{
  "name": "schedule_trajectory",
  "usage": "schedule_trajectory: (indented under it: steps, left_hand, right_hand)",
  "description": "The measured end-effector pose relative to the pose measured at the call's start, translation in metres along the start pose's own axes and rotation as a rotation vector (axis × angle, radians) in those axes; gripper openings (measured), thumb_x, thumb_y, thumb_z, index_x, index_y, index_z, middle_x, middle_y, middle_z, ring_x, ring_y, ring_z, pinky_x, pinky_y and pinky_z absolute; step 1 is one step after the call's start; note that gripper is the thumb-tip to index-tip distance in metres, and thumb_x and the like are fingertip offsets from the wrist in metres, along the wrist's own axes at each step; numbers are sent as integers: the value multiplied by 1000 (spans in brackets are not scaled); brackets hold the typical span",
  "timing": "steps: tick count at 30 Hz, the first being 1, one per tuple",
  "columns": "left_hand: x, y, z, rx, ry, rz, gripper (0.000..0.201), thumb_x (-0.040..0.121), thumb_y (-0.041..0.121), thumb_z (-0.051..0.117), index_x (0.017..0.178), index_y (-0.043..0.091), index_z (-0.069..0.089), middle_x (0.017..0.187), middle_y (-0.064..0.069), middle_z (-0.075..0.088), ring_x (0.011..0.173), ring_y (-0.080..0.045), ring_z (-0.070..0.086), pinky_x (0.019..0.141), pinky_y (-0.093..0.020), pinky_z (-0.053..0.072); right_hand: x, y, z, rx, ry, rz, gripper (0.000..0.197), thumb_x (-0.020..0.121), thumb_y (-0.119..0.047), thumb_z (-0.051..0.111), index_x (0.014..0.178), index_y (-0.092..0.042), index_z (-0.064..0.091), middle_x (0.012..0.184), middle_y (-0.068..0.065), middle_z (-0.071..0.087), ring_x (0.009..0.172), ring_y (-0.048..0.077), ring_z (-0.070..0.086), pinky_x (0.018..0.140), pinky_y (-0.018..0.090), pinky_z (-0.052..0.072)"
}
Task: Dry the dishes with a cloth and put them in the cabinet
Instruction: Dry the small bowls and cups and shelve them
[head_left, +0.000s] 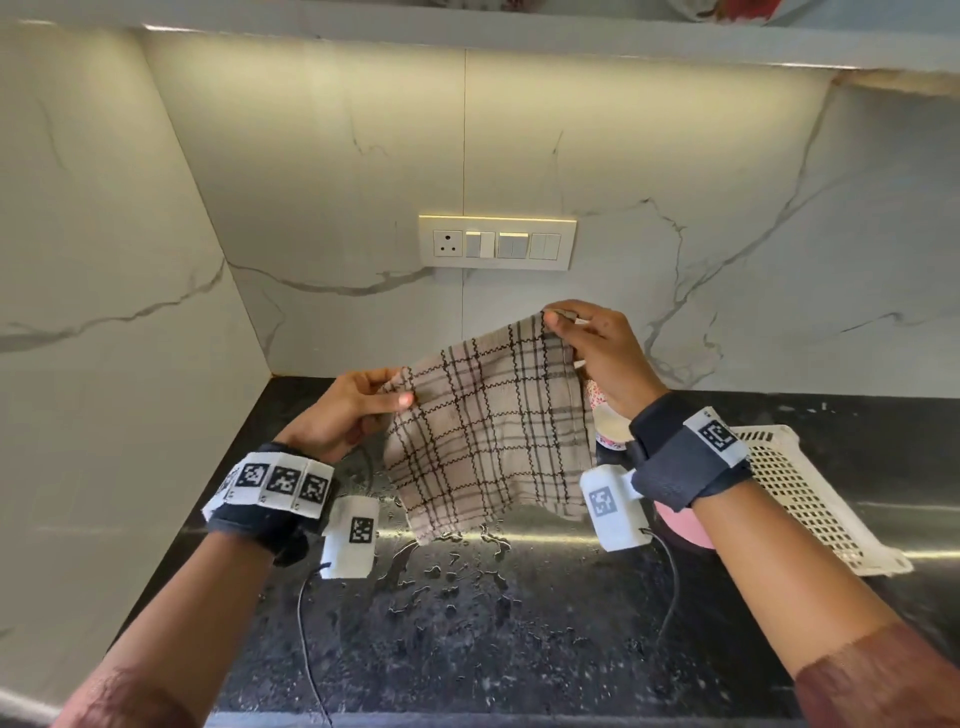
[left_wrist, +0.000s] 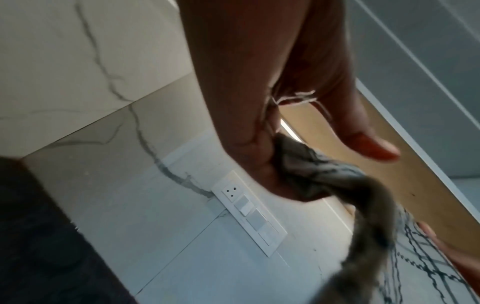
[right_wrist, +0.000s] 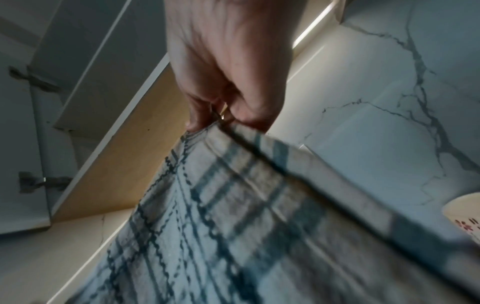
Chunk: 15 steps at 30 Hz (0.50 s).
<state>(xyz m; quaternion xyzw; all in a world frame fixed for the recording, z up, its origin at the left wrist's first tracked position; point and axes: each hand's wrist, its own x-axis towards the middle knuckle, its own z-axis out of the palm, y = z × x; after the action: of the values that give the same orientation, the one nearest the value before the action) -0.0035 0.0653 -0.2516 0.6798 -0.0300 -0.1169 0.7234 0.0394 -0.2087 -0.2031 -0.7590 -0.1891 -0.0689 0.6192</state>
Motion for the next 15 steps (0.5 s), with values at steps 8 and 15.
schedule_trajectory:
  steps: [8, 15]
  left_hand:
    - [-9, -22, -8, -118, -72, -140, 63, 63, 31, 80, 113, -1, 61, 112, -23, 64, 101, -34, 64, 87, -45, 53]
    - [-1, 3, 2, -215, 190, 22, 16, 92, 20, 51, 93, 10, 64, 79, -8, 73, 70, -20, 70, 57, -31, 57]
  right_hand:
    - [4, 4, 8, 32, 4, 133, 11, 93, -22, 54, 92, -24, 65, 95, -3, 66, 98, 16, 61, 92, 30, 48]
    - [-1, 17, 6, 374, -95, 482, 17, 84, -1, 60, 100, -6, 57, 90, 12, 65, 81, 21, 65, 72, 32, 57]
